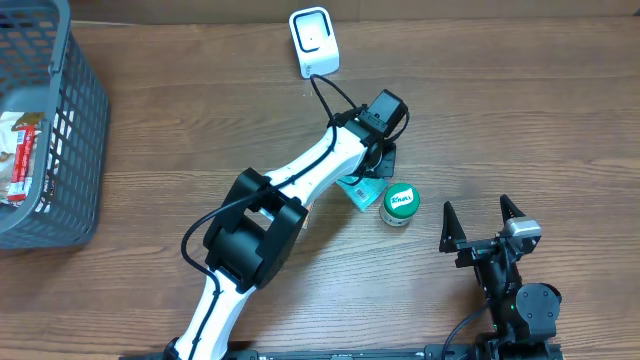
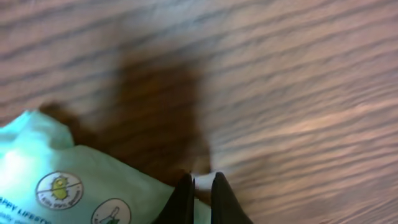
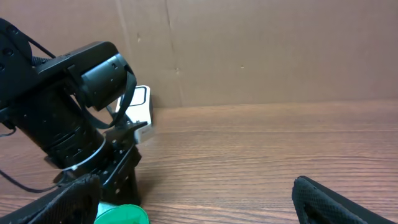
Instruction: Scan the item barcode
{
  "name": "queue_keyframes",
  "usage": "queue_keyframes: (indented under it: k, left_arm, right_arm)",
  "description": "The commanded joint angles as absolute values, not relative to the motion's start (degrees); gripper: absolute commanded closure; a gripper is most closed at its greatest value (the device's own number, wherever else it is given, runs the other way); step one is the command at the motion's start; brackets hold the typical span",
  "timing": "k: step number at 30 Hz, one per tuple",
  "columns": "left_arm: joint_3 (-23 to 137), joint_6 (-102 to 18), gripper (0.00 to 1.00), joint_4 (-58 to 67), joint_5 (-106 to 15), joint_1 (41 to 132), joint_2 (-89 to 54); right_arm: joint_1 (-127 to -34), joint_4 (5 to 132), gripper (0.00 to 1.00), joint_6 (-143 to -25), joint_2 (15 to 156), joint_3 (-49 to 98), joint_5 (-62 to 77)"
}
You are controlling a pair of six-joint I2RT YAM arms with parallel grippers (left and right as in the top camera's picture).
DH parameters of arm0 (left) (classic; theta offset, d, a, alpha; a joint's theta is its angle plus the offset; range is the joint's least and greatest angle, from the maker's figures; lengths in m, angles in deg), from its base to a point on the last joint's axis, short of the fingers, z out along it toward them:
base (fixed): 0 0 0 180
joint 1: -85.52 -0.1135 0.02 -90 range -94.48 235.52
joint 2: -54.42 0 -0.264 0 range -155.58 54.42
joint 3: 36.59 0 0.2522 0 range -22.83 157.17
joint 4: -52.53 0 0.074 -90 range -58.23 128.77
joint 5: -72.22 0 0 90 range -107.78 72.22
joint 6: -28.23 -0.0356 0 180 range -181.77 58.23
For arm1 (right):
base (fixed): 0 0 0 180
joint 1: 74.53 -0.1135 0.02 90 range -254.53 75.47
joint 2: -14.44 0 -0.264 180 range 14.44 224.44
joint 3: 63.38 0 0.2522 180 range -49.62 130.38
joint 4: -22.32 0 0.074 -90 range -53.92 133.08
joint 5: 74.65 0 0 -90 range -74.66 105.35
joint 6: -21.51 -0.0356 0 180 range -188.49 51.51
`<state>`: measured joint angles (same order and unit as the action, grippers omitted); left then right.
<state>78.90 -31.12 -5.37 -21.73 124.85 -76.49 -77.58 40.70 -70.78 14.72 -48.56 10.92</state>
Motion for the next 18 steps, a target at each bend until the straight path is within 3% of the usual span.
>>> queue_keyframes:
  k: [1, 10, 18]
  left_arm:
    - [79.76, -33.83, 0.96, -7.23, -21.64, 124.37, -76.71]
    - [84.67, -36.12, 0.96, -13.65, -21.68, 124.06, -76.66]
    - [96.85, -35.58, 0.96, -28.56, -15.37, 122.77, -75.64]
  right_arm:
    - [-77.51, 40.53, 0.0, -70.43, 14.61, -49.17, 11.38]
    - [-77.51, 40.53, 0.0, -70.45, 14.61, -49.17, 11.38]
    - [-77.51, 40.53, 0.0, -70.45, 14.61, -49.17, 11.38]
